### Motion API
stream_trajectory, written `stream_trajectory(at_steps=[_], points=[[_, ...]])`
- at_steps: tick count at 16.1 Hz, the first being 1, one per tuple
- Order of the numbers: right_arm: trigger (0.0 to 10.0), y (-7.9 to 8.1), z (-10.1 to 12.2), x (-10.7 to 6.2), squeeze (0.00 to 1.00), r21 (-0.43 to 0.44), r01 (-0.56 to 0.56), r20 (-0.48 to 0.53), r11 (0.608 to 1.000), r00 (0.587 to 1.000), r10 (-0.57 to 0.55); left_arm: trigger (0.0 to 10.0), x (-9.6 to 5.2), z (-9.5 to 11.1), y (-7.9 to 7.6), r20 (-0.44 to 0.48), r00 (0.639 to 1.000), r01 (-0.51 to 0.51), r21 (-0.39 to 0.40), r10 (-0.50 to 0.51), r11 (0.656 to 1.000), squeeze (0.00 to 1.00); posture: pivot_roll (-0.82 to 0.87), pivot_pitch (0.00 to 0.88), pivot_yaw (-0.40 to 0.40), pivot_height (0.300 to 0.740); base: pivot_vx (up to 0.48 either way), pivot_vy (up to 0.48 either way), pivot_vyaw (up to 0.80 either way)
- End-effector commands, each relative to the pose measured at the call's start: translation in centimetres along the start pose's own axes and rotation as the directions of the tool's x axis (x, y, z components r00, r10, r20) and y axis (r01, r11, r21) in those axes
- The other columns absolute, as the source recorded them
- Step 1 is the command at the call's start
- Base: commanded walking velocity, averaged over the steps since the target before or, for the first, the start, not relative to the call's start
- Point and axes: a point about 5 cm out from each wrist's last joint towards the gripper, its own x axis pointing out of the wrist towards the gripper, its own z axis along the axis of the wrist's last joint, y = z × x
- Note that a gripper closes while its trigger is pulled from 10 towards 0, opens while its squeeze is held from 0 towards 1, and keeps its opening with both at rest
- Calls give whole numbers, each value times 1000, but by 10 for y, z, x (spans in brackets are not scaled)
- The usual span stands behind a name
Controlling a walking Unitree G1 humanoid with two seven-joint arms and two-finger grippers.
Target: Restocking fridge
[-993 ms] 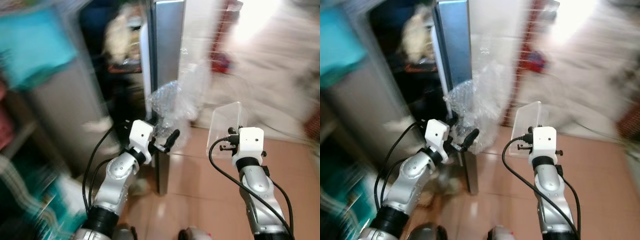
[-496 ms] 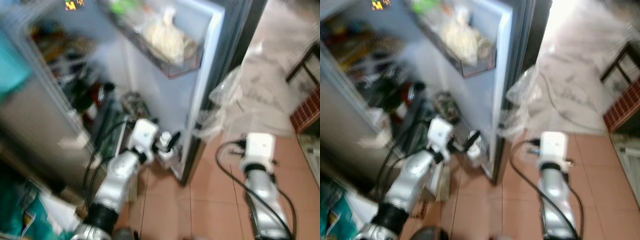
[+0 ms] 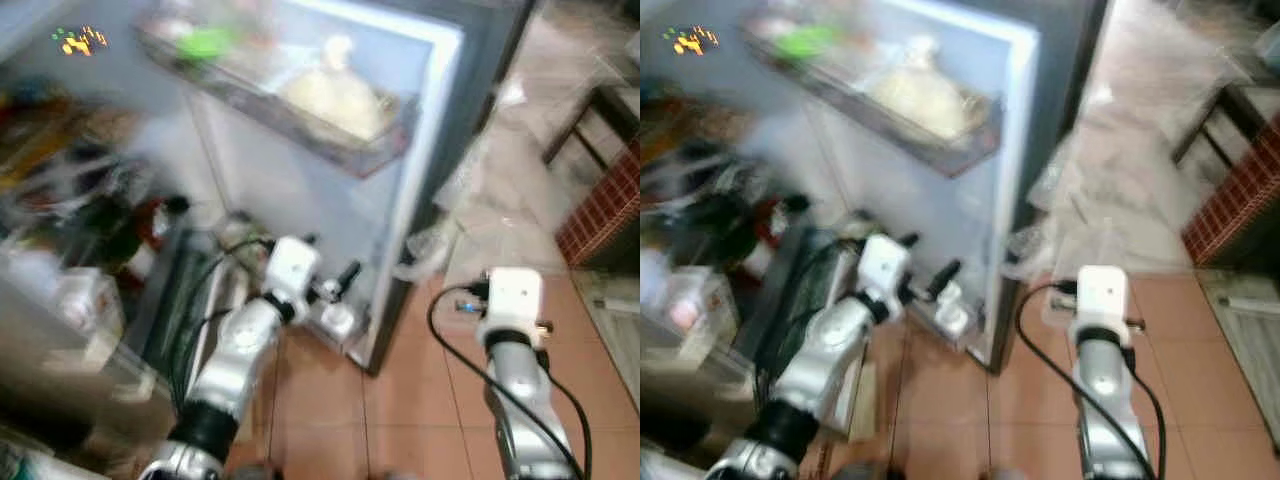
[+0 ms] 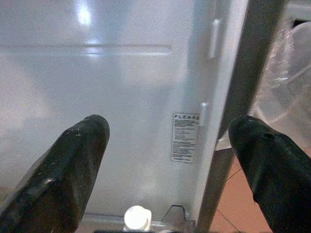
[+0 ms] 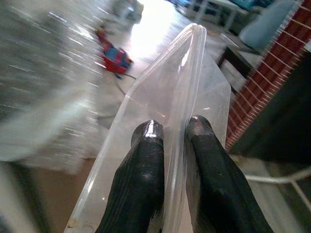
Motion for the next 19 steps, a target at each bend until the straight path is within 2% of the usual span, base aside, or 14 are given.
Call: stream_trajectory(at_steps=[1, 5, 14, 17, 19], points=[[10000, -10, 0, 0, 0, -21, 40, -1, 999, 999, -40, 10000, 7, 4, -9, 12, 999, 33, 10, -33, 999, 0, -19, 30, 34, 740, 420, 0, 0], [10000, -19, -8, -4, 0, -54, 100, -47, 993, 994, -103, 10000, 10, 4, -11, 3, 999, 40, 45, -40, 998, 0, -23, 30, 40, 740, 415, 0, 0], [10000, -17, -9, -5, 0, -51, 99, -53, 994, 993, -101, 10000, 16, 4, -16, -2, 999, 51, 78, -51, 996, 0, -26, 35, 42, 740, 376, 0, 0], [10000, -22, -11, -7, 0, -82, 117, -62, 990, 991, -122, 10000, 20, 2, -14, -28, 999, 24, 107, -21, 994, 0, -26, 36, 41, 740, 299, 0, 0], [10000, -24, -15, -10, 0, -73, 109, -90, 991, 989, -115, 10000, 23, 1, -12, -40, 999, 10, 117, -6, 993, 0, -30, 38, 43, 740, 281, 0, 0]])
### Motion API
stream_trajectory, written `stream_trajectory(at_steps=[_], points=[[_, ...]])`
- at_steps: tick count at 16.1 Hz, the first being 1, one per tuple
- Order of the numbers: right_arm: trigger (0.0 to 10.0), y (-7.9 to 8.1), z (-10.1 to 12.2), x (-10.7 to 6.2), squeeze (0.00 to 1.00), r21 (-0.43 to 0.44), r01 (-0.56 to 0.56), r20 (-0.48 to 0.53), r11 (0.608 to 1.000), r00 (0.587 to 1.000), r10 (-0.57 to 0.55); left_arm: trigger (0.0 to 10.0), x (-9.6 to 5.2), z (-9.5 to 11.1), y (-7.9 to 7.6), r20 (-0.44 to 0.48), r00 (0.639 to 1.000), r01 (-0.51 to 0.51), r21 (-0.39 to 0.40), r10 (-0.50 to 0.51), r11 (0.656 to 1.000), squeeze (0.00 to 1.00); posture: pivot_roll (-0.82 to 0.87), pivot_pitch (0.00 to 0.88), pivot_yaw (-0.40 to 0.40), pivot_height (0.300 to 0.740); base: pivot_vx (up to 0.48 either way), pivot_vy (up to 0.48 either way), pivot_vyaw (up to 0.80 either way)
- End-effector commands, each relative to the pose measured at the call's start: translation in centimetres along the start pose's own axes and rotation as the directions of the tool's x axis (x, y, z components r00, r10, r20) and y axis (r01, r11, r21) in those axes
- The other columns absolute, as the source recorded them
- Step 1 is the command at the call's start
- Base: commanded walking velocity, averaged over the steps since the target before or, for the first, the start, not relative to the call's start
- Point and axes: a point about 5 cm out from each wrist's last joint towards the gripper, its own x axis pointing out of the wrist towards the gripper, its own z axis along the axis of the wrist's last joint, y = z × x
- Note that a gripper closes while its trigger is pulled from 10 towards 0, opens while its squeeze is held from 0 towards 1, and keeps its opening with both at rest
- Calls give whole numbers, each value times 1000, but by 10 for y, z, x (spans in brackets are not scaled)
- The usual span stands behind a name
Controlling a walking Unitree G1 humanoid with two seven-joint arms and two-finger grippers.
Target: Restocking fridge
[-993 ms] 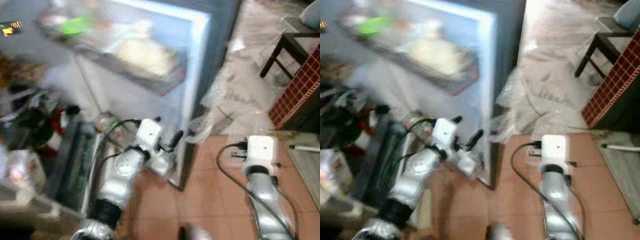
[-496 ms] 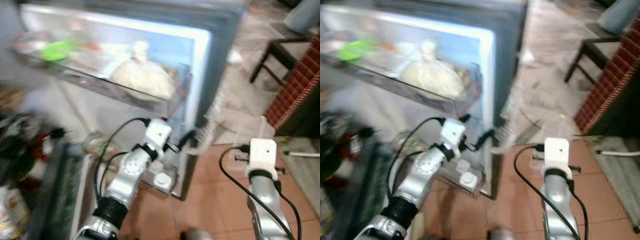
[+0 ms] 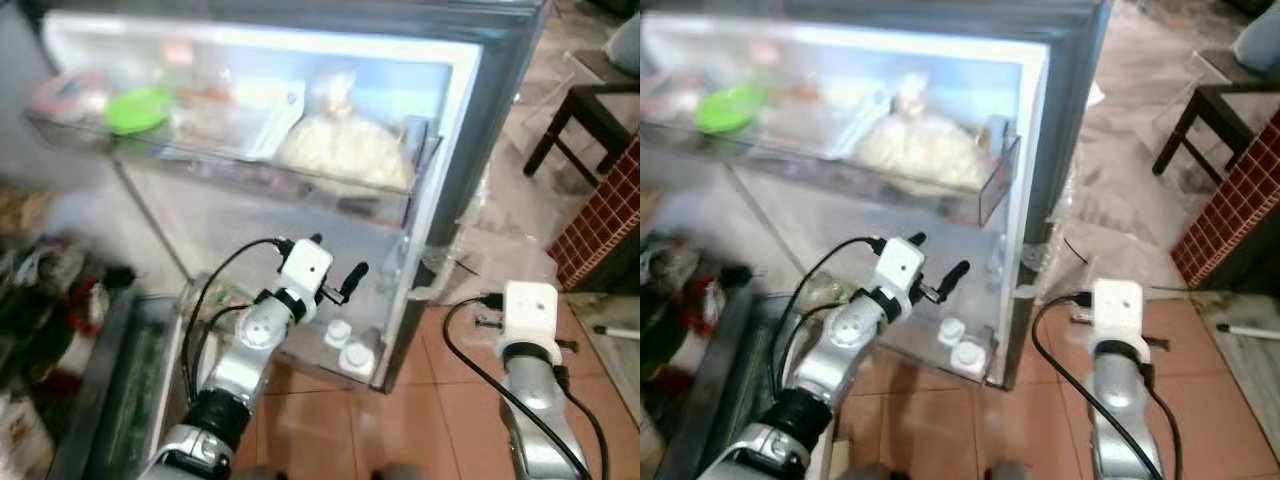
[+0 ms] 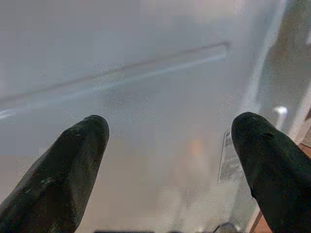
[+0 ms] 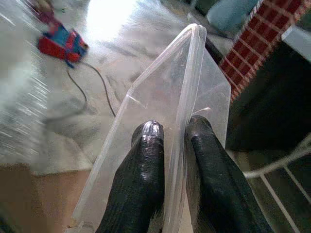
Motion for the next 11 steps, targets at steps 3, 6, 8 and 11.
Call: stream_trajectory(at_steps=[3, 6, 8, 11], points=[[10000, -2, -4, -5, 0, 23, -64, -13, 998, 998, 64, 10000, 15, 8, 0, -12, 1000, -15, 71, 16, 997, 0, -36, 38, 44, 740, 80, 0, 0], [10000, -6, -3, -6, 0, 12, -79, -4, 997, 997, 79, 10000, 23, 12, 8, -25, 997, -67, 108, 70, 992, 0, -46, 39, 45, 740, 0, 0, 0], [10000, -8, -3, -7, 0, 11, -82, -5, 997, 997, 82, 10000, 26, 11, 14, -42, 993, -109, 114, 115, 988, 0, -48, 40, 45, 740, 0, 0, 0], [10000, 0, 3, -10, 0, 27, -164, 41, 986, 986, 163, 10000, 28, 10, 19, -51, 987, -146, 113, 152, 983, 0, -50, 40, 46, 740, 0, 0, 0]])
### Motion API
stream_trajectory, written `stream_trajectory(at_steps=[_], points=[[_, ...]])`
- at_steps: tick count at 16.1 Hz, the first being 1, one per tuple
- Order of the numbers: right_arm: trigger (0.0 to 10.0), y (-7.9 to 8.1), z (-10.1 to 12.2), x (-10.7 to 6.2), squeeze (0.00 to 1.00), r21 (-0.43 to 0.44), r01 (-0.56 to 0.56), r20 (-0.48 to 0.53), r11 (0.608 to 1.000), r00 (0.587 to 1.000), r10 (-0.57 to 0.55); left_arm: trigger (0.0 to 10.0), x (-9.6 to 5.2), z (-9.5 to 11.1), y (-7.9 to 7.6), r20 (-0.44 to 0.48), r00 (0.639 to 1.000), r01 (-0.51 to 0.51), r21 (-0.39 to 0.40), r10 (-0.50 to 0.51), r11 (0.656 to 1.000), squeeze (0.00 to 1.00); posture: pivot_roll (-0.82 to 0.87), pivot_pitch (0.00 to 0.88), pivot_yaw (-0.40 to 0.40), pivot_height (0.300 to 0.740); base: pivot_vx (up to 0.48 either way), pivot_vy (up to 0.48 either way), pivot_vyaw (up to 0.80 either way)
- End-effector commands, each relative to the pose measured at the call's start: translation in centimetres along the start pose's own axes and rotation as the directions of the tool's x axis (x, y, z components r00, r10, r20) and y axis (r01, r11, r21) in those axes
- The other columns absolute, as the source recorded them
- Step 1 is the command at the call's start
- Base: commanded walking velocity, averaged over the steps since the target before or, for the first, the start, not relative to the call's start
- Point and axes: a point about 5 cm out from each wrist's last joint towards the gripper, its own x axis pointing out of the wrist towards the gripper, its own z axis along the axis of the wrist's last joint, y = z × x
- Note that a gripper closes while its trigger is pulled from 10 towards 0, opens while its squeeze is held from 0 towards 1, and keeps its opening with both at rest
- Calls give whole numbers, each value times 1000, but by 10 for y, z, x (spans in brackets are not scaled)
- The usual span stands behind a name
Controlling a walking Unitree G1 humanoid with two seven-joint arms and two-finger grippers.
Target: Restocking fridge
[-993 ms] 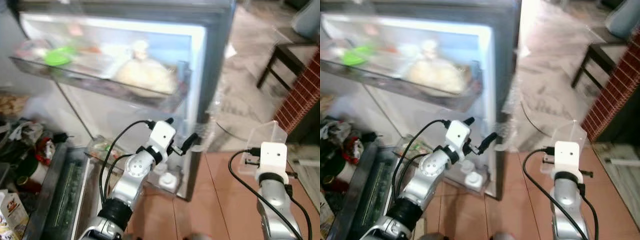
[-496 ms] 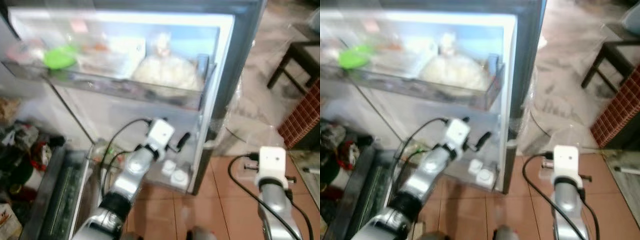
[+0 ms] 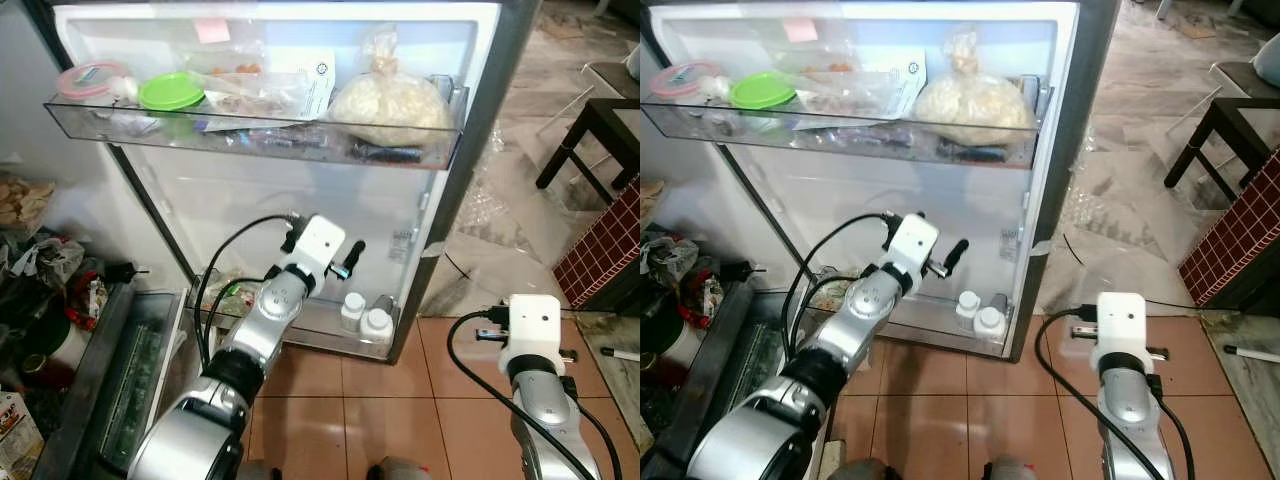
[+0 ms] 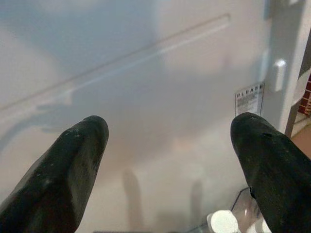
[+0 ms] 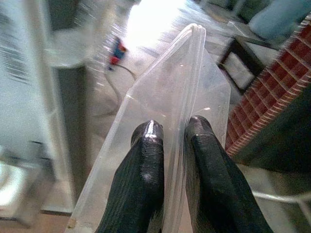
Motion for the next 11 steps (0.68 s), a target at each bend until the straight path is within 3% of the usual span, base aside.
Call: stream_trajectory(at_steps=[1, 2, 5, 9, 10, 11], points=[[10000, 18, 16, -2, 0, 48, -188, 88, 981, 979, 183, 10000, 0, -1, 5, -1, 1000, -31, 19, 31, 999, 0, -54, 39, 48, 740, 0, 0, 0], [10000, 23, 18, -3, 0, 51, -232, 100, 971, 969, 226, 10000, 0, -1, 5, 0, 999, -38, 20, 38, 999, 0, -54, 39, 48, 740, 0, 0, 0], [10000, 42, 35, -3, 0, 35, -483, 176, 875, 865, 470, 10000, -11, -21, 22, -70, 984, -167, 1, 167, 986, 0, -52, 40, 48, 740, 0, 0, 0], [10000, 49, 51, 10, 0, 3, -563, 232, 826, 804, 547, 10000, -33, -33, 46, -78, 949, -307, -8, 306, 952, 0, -27, 37, 39, 740, 0, 0, 0], [10000, 56, 58, 16, 0, -24, -607, 254, 794, 765, 592, 10000, -47, -38, 57, -85, 925, -374, -24, 371, 927, 0, -9, 34, 30, 740, 0, 0, 0], [10000, 58, 60, 18, 0, -27, -620, 258, 784, 754, 605, 10000, -50, -38, 60, -83, 921, -383, -23, 380, 923, 0, -5, 33, 29, 740, 0, 0, 0]])
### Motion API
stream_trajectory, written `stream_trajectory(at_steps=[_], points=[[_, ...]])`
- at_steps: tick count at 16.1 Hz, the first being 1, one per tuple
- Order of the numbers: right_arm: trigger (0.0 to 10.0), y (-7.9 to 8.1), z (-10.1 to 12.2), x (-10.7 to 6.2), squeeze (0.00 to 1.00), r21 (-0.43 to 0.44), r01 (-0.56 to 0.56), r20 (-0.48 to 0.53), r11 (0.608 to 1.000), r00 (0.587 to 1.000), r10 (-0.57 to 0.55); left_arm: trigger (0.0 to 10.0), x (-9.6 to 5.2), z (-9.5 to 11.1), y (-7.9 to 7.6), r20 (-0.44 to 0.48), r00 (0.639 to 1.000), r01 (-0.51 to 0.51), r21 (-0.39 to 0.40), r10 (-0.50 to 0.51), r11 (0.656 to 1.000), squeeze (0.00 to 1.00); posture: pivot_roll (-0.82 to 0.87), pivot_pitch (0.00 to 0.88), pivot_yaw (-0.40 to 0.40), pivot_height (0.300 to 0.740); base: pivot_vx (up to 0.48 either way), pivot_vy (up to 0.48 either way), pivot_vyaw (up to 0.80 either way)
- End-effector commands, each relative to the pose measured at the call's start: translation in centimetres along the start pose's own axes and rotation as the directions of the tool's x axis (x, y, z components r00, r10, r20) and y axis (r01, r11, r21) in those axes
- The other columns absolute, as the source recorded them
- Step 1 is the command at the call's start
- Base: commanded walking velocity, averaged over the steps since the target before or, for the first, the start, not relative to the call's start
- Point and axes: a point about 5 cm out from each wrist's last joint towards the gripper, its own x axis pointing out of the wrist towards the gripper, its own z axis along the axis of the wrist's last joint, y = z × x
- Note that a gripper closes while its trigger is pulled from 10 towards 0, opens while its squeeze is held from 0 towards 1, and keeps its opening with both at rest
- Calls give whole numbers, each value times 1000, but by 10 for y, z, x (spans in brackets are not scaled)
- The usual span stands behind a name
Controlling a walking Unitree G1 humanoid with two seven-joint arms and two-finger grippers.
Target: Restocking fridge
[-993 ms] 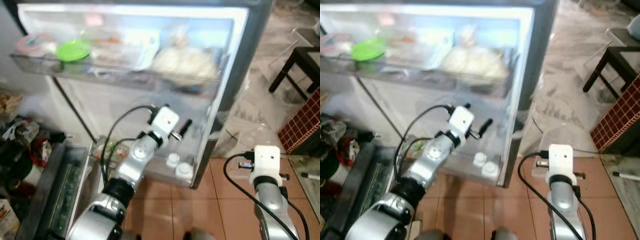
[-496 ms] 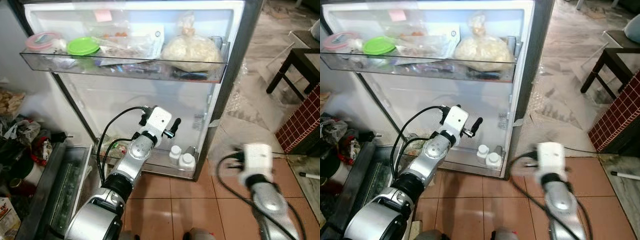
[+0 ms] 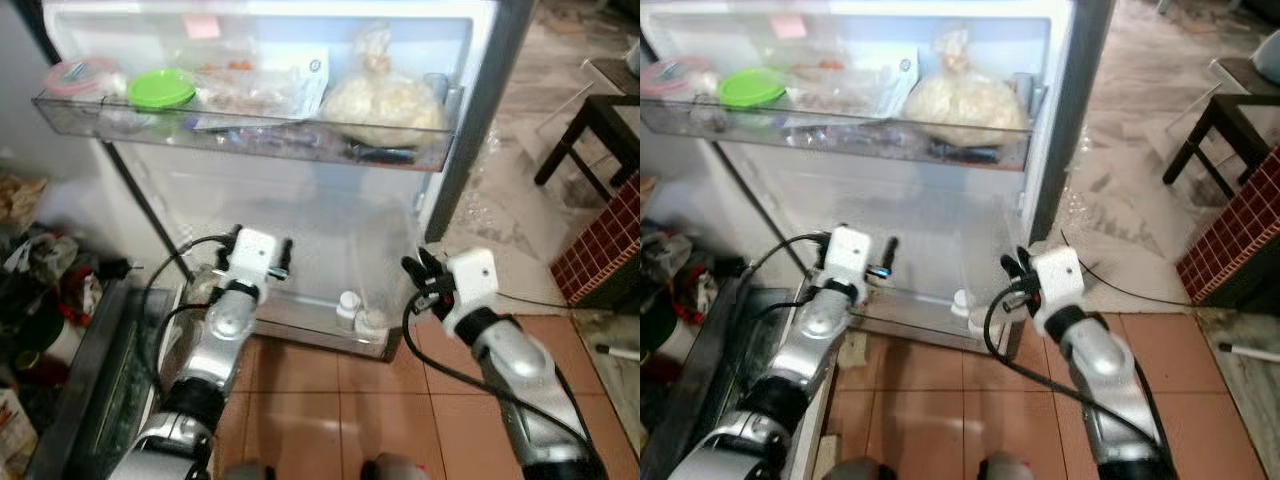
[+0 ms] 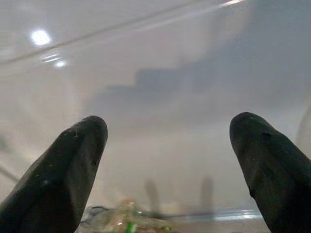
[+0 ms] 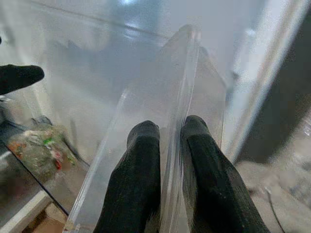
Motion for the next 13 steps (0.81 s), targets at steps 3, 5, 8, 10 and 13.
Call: stream_trajectory(at_steps=[3, 5, 8, 10, 13], points=[[10000, 2, 2, 8, 0, -7, -91, 14, 996, 996, 91, 10000, -11, 2, 19, 12, 995, -96, 12, 96, 995, 0, 4, 28, 22, 740, 0, 0, 531], [10000, -1, 2, 10, 0, -11, -108, 16, 994, 994, 108, 10000, -24, 2, 27, 8, 990, -140, 19, 140, 990, 0, 12, 28, 24, 740, 0, 0, 788], [10000, -5, -1, 12, 0, -9, -110, 12, 994, 994, 110, 10000, -40, -6, 29, -18, 990, -142, 16, 142, 990, 0, 26, 29, 28, 740, 0, 0, 783], [10000, -4, -1, 15, 0, -3, -117, 19, 993, 993, 117, 10000, -47, -9, 32, -37, 986, -165, -1, 164, 986, 0, 34, 32, 31, 740, 0, 0, 781], [10000, 0, 1, 20, 0, -1, -137, 36, 991, 990, 137, 10000, -54, -2, 35, -37, 985, -170, -11, 170, 985, 0, 44, 37, 33, 740, 0, 0, 781]])
